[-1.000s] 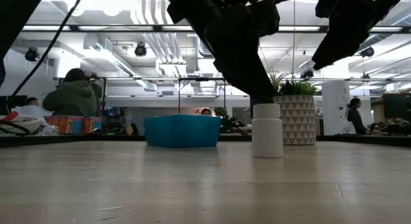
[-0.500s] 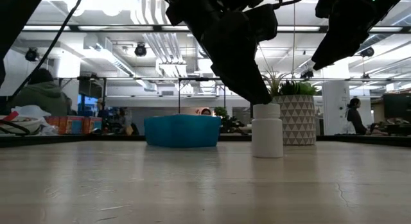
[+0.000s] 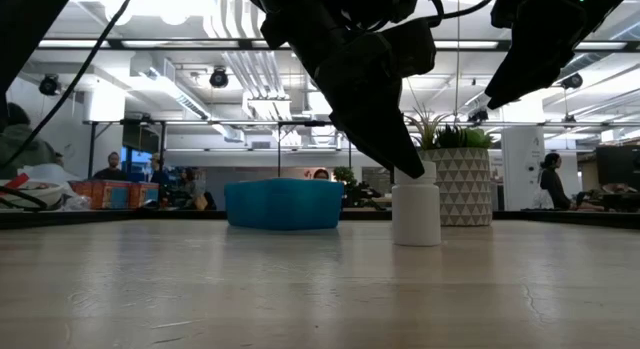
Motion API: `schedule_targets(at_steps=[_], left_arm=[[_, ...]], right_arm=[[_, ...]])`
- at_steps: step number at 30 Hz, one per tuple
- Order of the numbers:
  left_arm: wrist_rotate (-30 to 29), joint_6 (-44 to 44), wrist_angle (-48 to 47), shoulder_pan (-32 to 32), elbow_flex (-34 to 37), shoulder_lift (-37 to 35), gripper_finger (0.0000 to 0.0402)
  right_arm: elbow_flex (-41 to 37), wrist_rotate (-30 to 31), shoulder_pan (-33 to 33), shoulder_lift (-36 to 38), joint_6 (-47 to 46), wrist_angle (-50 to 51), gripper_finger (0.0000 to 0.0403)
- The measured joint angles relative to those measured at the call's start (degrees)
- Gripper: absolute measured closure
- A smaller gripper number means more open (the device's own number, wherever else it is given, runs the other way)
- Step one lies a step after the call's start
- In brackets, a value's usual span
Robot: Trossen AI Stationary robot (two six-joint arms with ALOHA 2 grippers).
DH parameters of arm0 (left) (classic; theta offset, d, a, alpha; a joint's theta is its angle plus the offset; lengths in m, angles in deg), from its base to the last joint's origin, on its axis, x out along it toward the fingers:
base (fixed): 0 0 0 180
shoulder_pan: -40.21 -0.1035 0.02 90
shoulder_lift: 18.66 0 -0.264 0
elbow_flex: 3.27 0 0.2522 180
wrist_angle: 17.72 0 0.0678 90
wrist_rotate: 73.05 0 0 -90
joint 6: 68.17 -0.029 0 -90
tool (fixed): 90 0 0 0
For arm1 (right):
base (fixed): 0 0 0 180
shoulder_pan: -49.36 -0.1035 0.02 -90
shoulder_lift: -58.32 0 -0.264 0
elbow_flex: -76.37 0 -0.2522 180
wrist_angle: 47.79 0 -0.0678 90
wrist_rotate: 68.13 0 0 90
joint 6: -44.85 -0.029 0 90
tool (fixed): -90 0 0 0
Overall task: Pick and place pill bottles into a basket
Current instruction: Put the white pill bottle into the dark blue bin
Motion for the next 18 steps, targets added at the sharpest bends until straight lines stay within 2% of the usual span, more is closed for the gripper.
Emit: schedule_targets(at_steps=[18], left_arm=[[-1.4,0.2,1.0,0.0,0.3,0.1,0.0147]], right_arm=[[0.0,0.2,0.0,0.0,0.0,0.0,0.0078]])
